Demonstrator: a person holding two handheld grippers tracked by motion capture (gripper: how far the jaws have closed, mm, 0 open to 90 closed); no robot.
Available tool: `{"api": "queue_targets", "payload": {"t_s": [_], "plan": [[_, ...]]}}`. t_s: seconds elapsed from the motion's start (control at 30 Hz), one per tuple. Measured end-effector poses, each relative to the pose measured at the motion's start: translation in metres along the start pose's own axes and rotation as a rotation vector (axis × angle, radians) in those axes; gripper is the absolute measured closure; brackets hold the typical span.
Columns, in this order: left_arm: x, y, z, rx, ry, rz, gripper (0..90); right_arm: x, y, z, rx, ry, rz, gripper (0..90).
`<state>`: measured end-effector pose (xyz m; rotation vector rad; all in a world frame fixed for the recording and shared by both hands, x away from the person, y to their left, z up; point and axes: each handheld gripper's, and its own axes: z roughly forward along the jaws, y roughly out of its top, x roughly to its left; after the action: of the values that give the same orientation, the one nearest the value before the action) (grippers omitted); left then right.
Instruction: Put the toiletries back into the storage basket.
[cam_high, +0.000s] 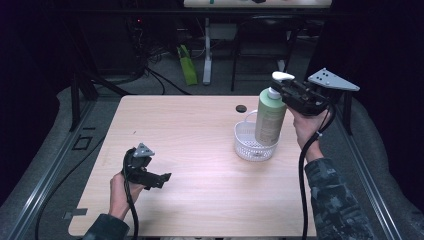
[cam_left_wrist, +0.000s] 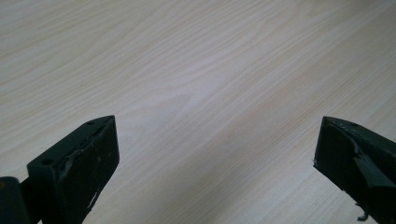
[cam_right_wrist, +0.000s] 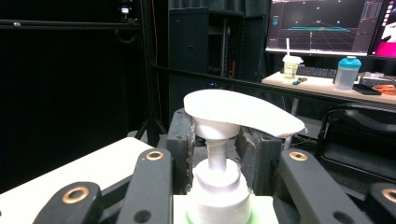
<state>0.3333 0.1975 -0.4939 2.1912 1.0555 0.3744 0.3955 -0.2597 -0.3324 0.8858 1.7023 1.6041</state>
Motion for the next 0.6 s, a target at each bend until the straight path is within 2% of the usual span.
{"api": "queue_targets", "payload": {"t_s": [0.6], "plan": [[0.001, 0.000, 0.000, -0.001, -0.001, -0.001, 0.0, -0.007, -0.009, 0.019, 0.012, -0.007, 0.019, 67.4]]}}
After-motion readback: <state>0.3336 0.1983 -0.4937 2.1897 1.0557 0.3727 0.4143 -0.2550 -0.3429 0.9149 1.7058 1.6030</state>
